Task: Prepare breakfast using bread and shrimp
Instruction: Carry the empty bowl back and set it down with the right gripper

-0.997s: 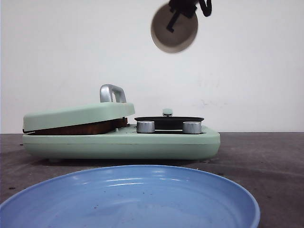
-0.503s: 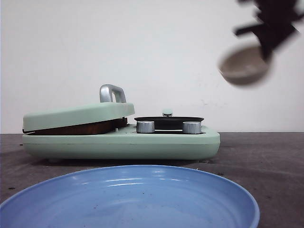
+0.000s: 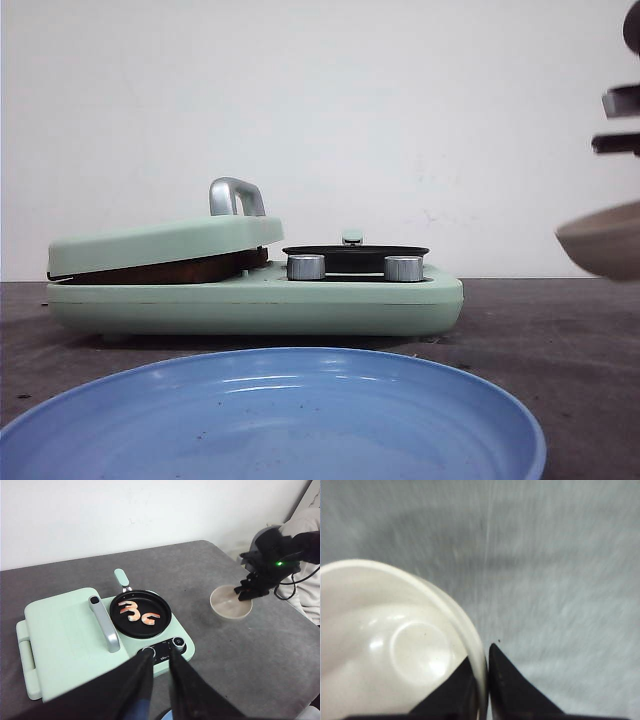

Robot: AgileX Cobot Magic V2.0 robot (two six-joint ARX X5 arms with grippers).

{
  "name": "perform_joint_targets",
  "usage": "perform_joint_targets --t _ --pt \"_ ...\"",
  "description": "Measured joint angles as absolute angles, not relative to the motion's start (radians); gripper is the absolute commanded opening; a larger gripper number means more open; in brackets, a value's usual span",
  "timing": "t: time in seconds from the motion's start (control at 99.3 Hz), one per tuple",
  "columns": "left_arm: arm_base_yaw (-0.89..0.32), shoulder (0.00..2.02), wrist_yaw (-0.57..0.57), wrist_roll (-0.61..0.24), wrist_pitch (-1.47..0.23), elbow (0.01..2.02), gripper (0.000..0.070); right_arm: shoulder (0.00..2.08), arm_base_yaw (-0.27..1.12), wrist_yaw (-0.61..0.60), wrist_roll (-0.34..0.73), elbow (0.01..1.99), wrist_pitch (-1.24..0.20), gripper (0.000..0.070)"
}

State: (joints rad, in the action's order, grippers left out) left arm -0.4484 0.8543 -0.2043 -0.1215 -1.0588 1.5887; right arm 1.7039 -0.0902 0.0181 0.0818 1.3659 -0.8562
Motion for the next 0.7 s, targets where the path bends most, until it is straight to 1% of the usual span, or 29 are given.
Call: perform_joint_targets --t 0.211,0.252,0.272,0.302,0.372,0.403,0.433,0.463,0.493,0.664,0.684,0.705 --pt "-0.448 0.852 -0.204 -0.122 -1.074 1.589 0.0 1.705 -0.09 0.018 0.078 1.24 -0.792 0.0007" --pt "-0.448 0.849 -0.204 -0.122 -1.081 1.589 0.0 1.707 -0.09 0.018 0.076 1.224 -0.792 0.0028" --pt "-0.448 0.849 -0.204 -0.122 -1.085 1.589 0.0 1.707 -0.09 0.019 0.076 1.217 -0.79 0.0058" --pt "-0.448 0.846 -0.204 -0.122 -1.092 1.589 0.0 1.707 -0.09 0.019 0.075 1.212 -0.789 0.0131" --pt "-0.448 0.839 -0.204 -0.122 -1.104 1.589 0.0 1.707 -0.09 0.018 0.074 1.209 -0.785 0.036" --pt "-0.448 0.837 -0.204 -0.122 -1.106 1.589 0.0 1.707 -0.091 0.018 0.074 1.209 -0.781 0.044" --pt "-0.448 0.836 -0.204 -0.122 -1.106 1.589 0.0 1.707 -0.091 0.018 0.074 1.209 -0.779 0.0492" --pt "-0.448 0.833 -0.204 -0.122 -1.107 1.589 0.0 1.707 -0.091 0.017 0.074 1.209 -0.78 0.0521" --pt "-0.448 0.831 -0.204 -0.122 -1.109 1.589 0.0 1.707 -0.09 0.018 0.074 1.209 -0.783 0.053" --pt "-0.448 0.822 -0.204 -0.122 -1.112 1.589 0.0 1.668 -0.09 0.018 0.074 1.207 -0.788 0.0525" --pt "-0.448 0.82 -0.204 -0.122 -1.113 1.589 0.0 1.653 -0.09 0.017 0.074 1.207 -0.786 0.0512" --pt "-0.448 0.818 -0.204 -0.122 -1.113 1.589 0.0 1.636 -0.09 0.018 0.074 1.207 -0.783 0.0482"
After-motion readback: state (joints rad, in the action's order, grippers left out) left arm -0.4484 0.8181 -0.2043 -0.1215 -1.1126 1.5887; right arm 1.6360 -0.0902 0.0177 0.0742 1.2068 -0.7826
